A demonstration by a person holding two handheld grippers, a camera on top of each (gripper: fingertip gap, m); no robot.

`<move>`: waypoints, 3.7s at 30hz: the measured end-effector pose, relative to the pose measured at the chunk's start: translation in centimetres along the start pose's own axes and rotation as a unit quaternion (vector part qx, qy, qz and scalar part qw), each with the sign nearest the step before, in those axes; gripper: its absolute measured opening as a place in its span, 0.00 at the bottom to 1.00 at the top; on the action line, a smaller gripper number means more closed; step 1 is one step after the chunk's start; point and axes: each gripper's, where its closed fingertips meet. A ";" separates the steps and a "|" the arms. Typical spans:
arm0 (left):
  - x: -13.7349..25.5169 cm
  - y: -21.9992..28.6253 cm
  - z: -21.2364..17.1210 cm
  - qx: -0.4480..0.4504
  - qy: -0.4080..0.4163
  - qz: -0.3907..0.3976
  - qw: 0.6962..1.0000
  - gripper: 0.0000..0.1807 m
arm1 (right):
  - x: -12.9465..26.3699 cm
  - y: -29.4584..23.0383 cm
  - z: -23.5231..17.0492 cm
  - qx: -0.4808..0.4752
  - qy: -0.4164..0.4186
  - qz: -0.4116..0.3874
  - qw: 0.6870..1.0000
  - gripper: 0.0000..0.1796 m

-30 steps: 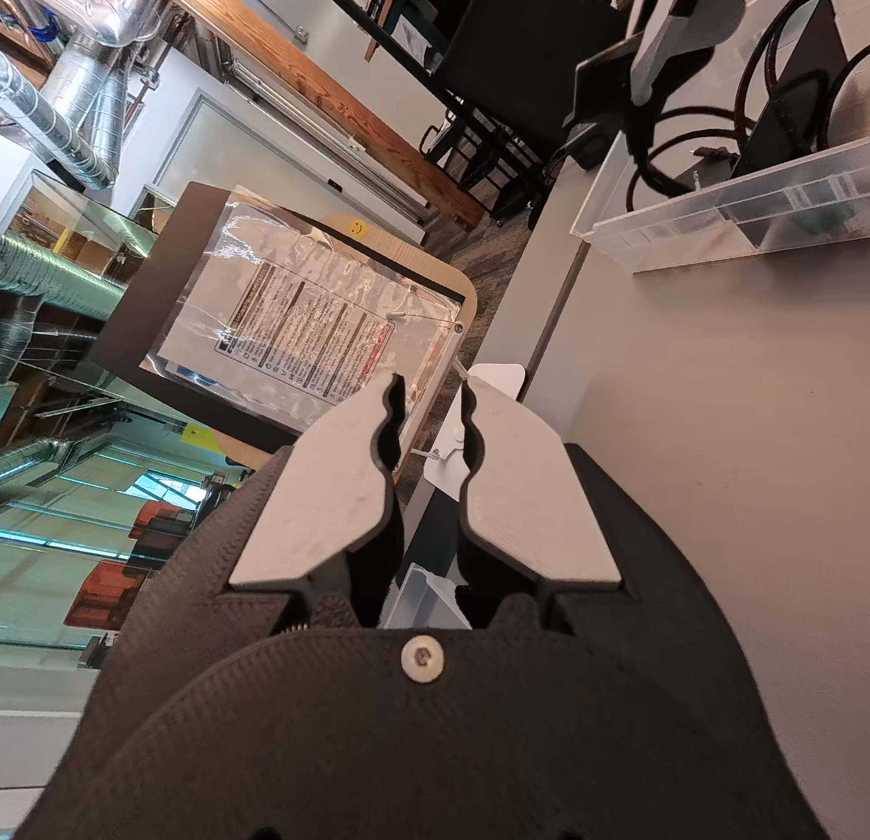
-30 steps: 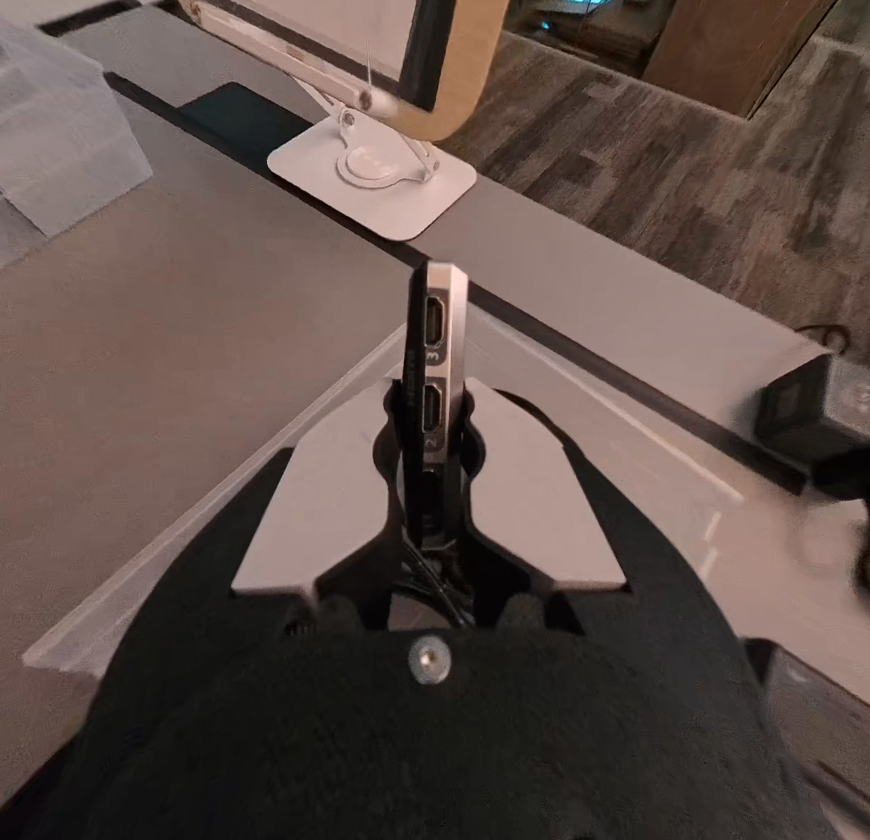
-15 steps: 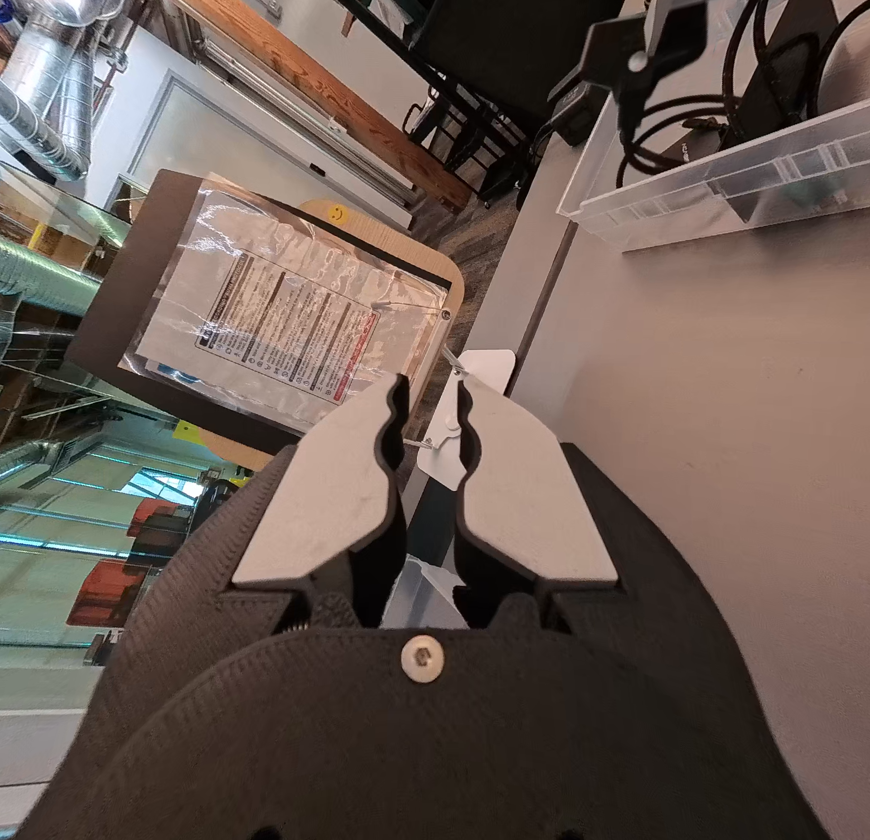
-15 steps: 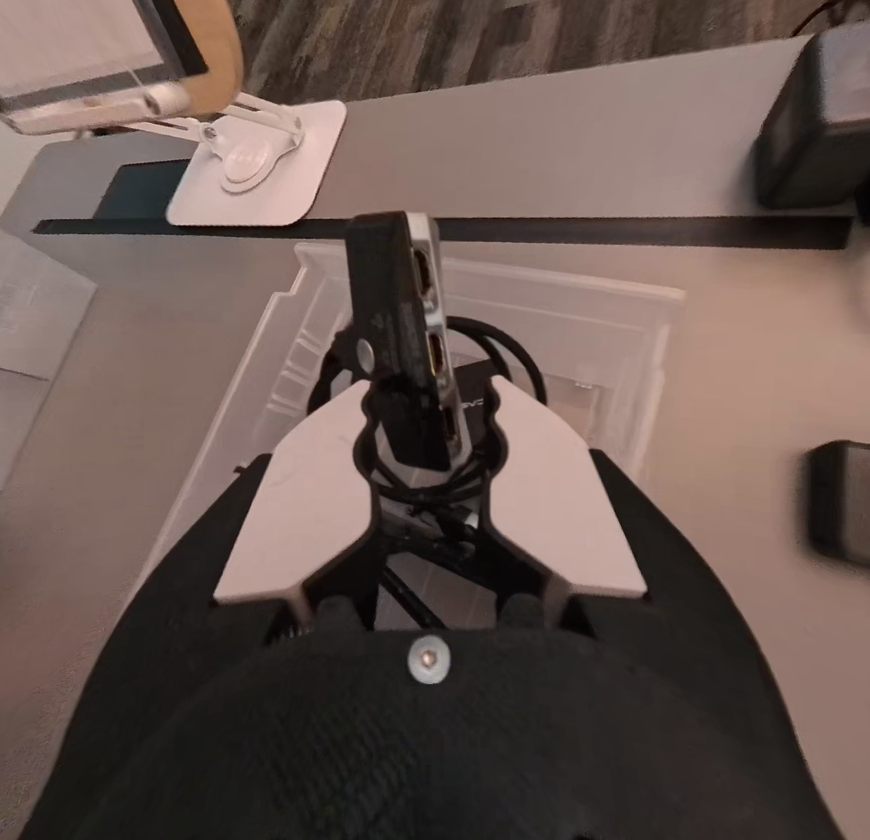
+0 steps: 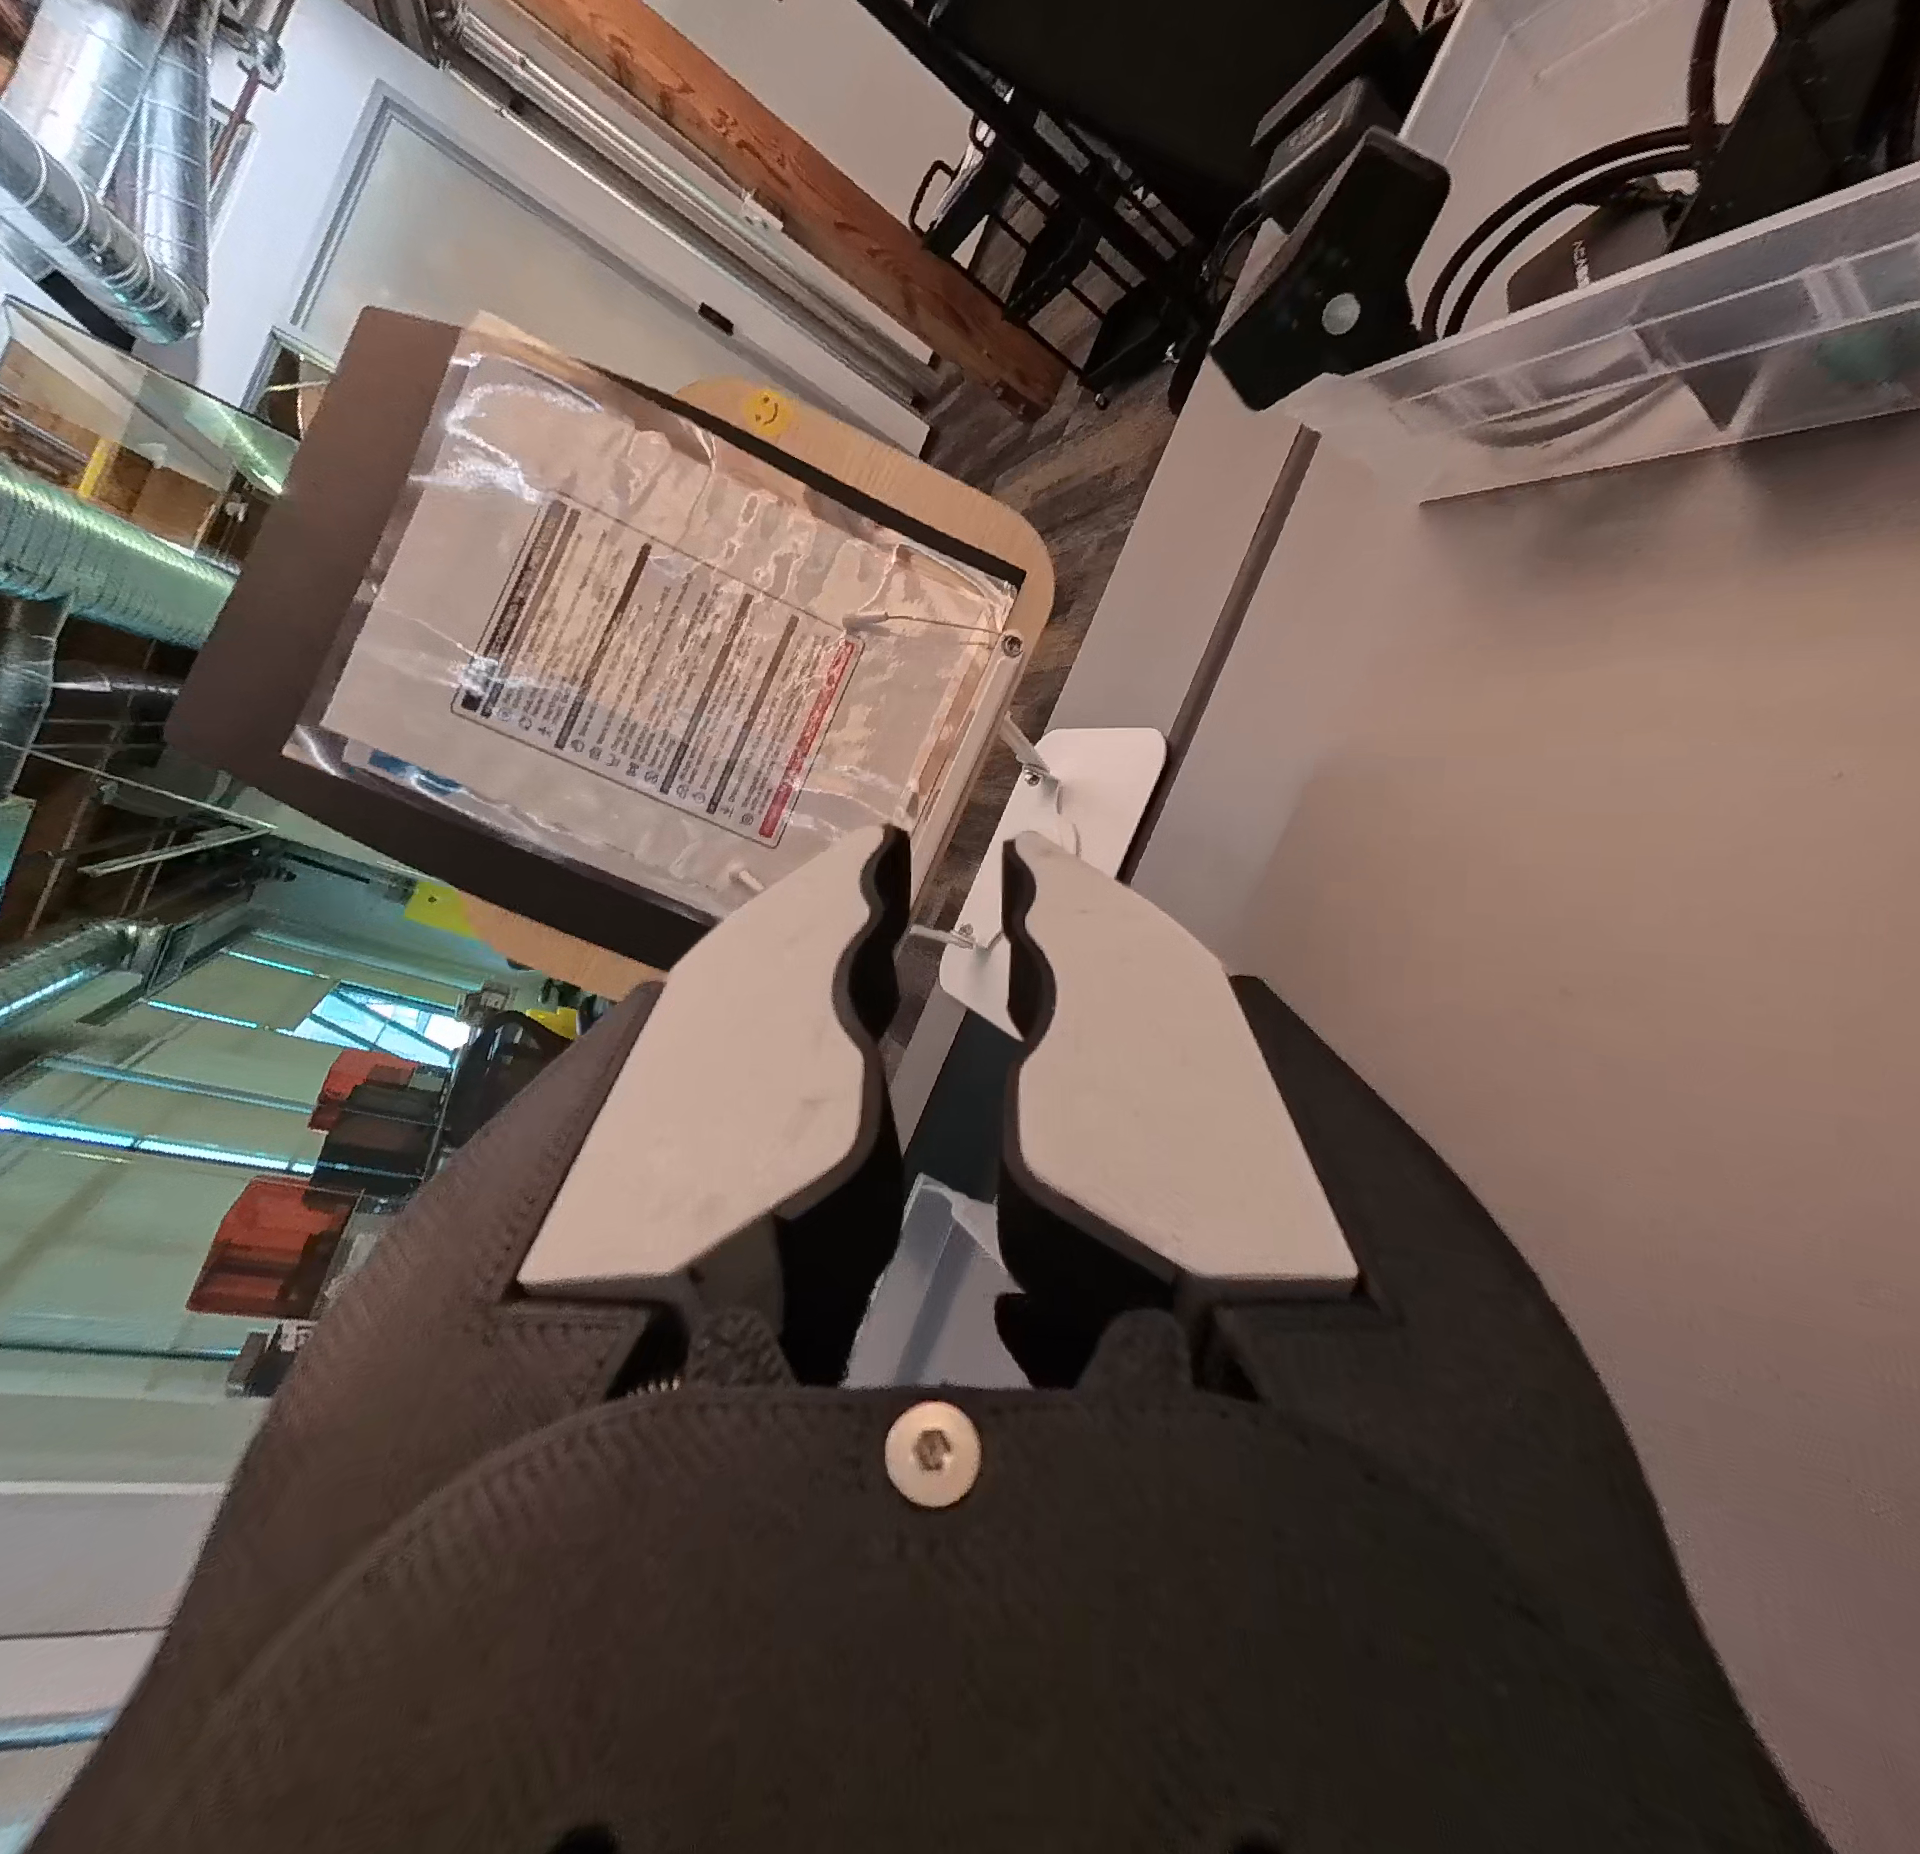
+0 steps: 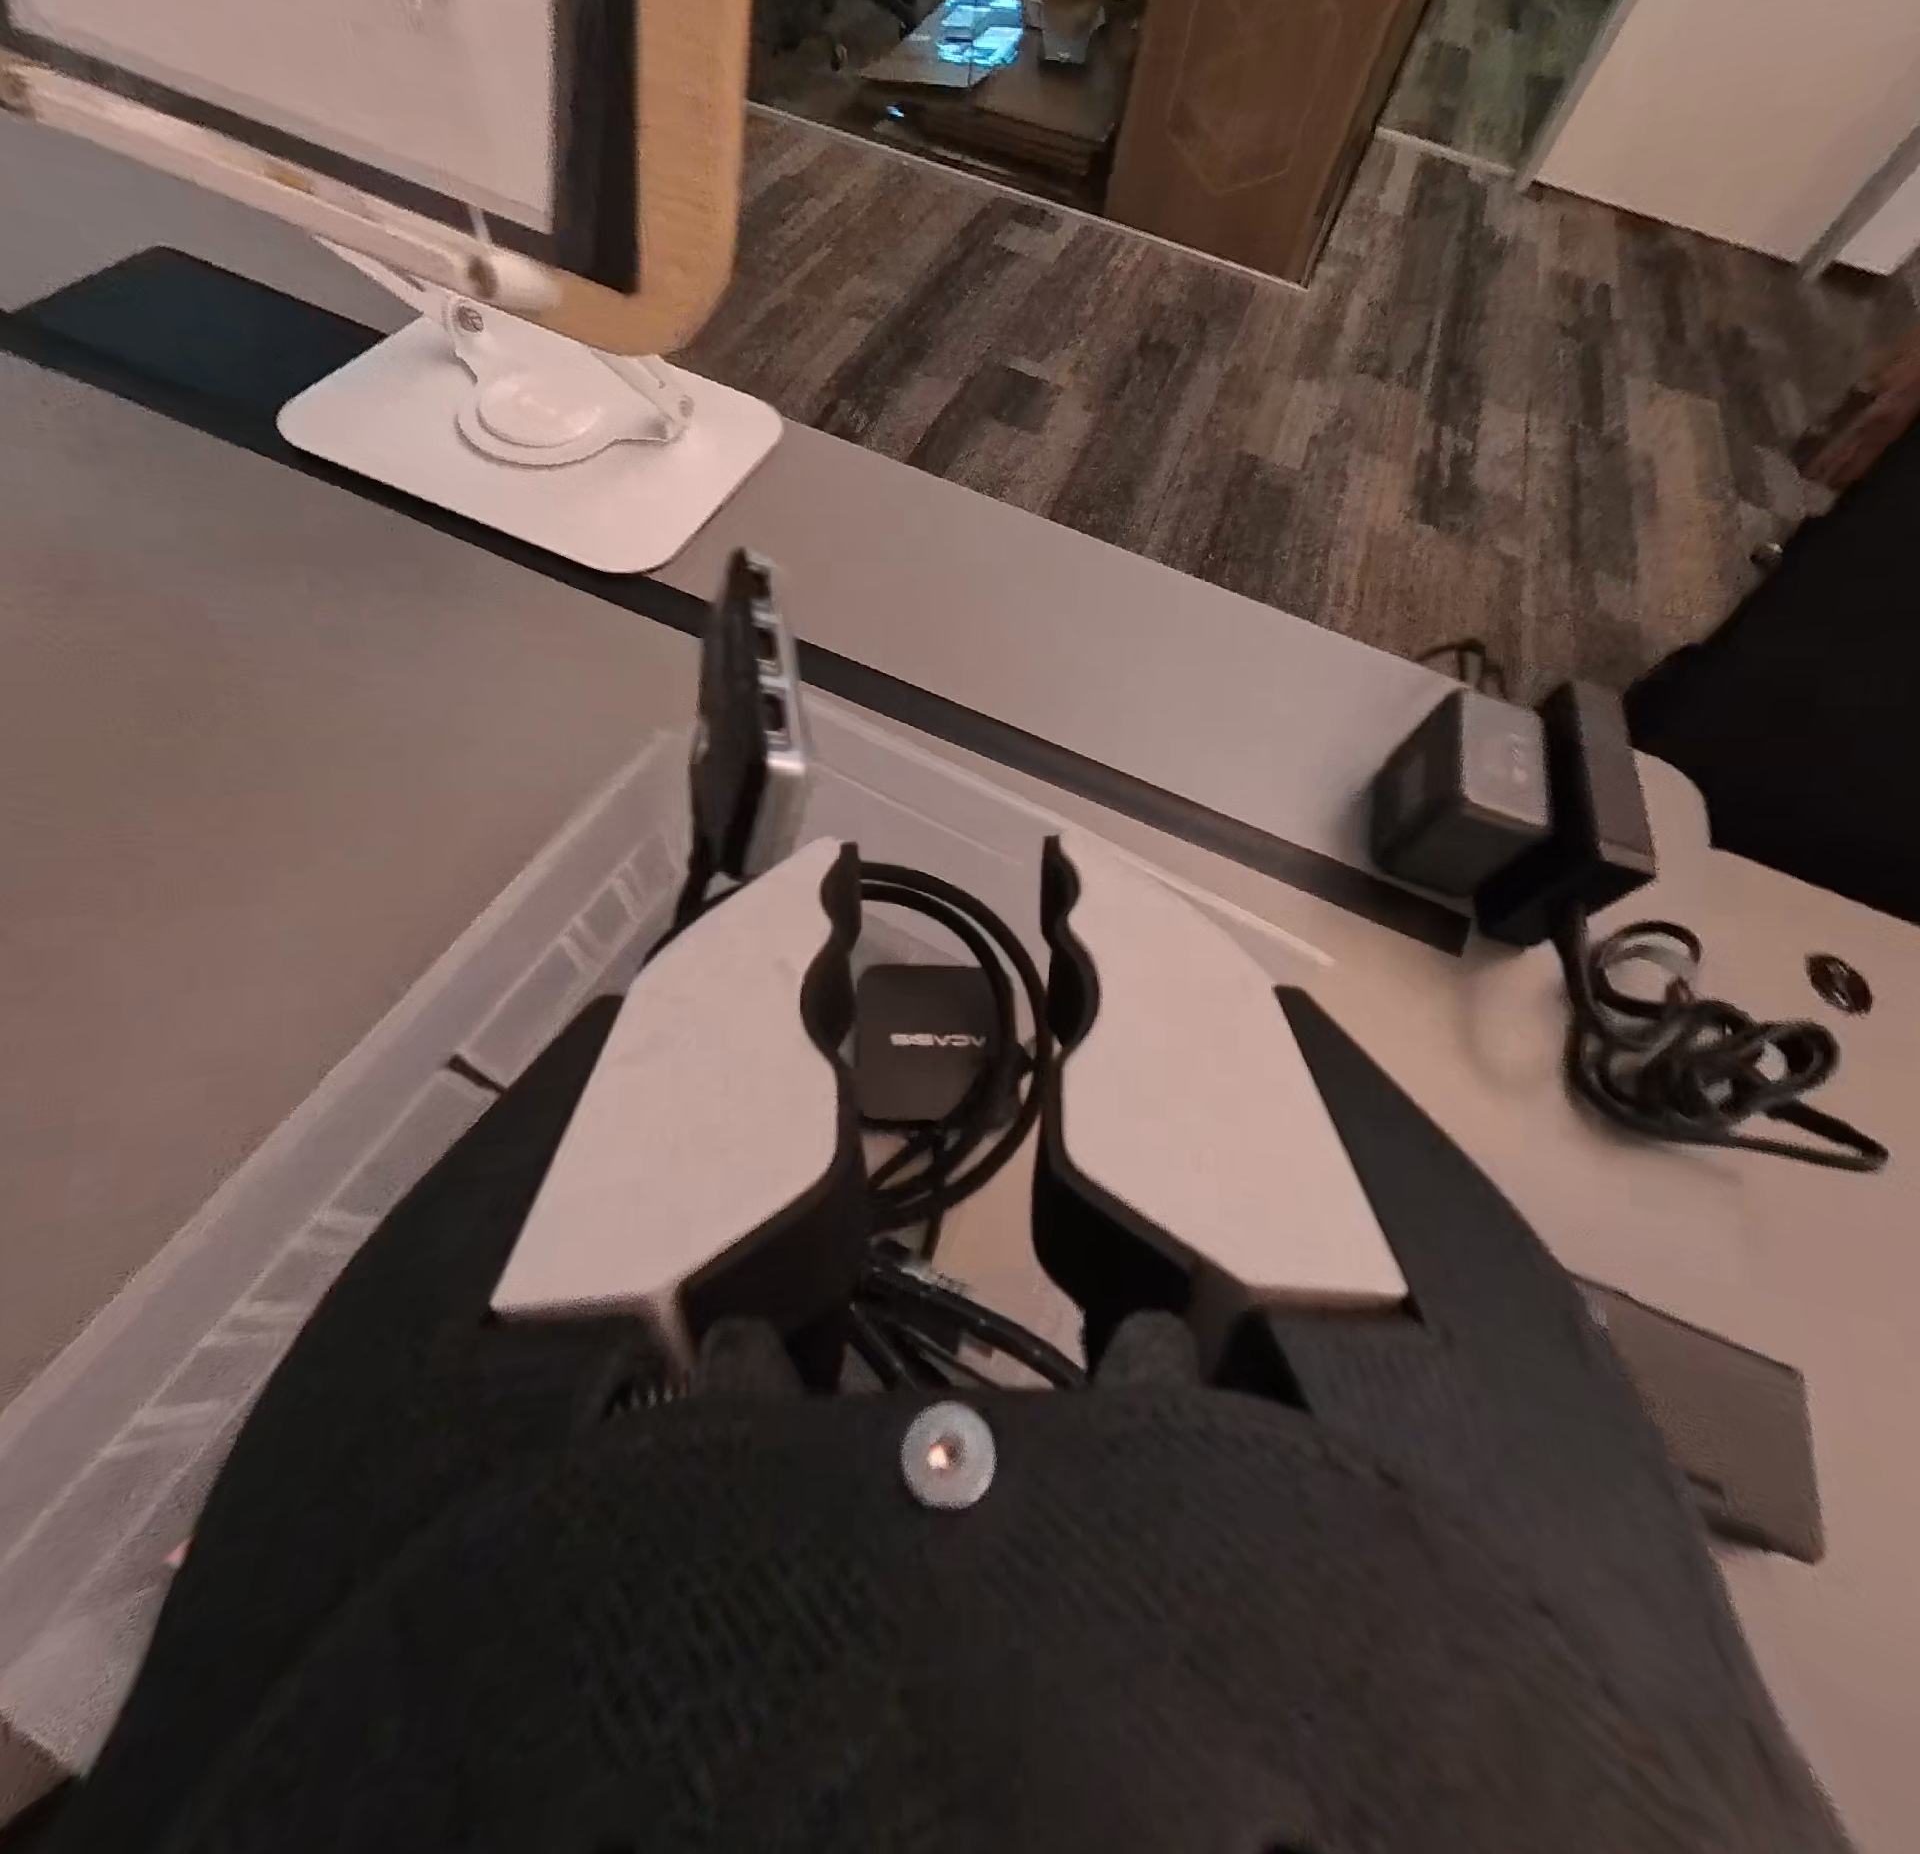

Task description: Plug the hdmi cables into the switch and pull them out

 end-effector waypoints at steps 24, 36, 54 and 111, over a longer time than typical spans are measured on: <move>16.8 -2.1 -32.3 0.551 -0.480 0.029 0.682 0.36 | 12.0 0.8 -13.5 -0.217 -0.362 -0.033 0.906 0.25; 17.2 6.2 -34.9 0.613 -0.553 -0.143 0.545 0.35 | 9.8 -0.5 -19.1 -0.252 -0.470 0.034 0.845 0.11; 11.4 10.9 -30.3 0.437 -0.657 -0.262 0.556 0.15 | 5.9 -5.8 -18.1 -0.179 -0.532 0.094 0.822 0.11; 7.9 7.6 -12.2 0.333 -0.393 -0.302 0.802 0.25 | -8.7 -33.9 -2.9 -0.061 -0.402 0.213 0.888 0.24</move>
Point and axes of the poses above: each gripper's, where its closed fingertips meet, x back along the fingers, z out of its top, y = z × x across the jaws, and after that the axes turned 6 degrees about y, right-handed
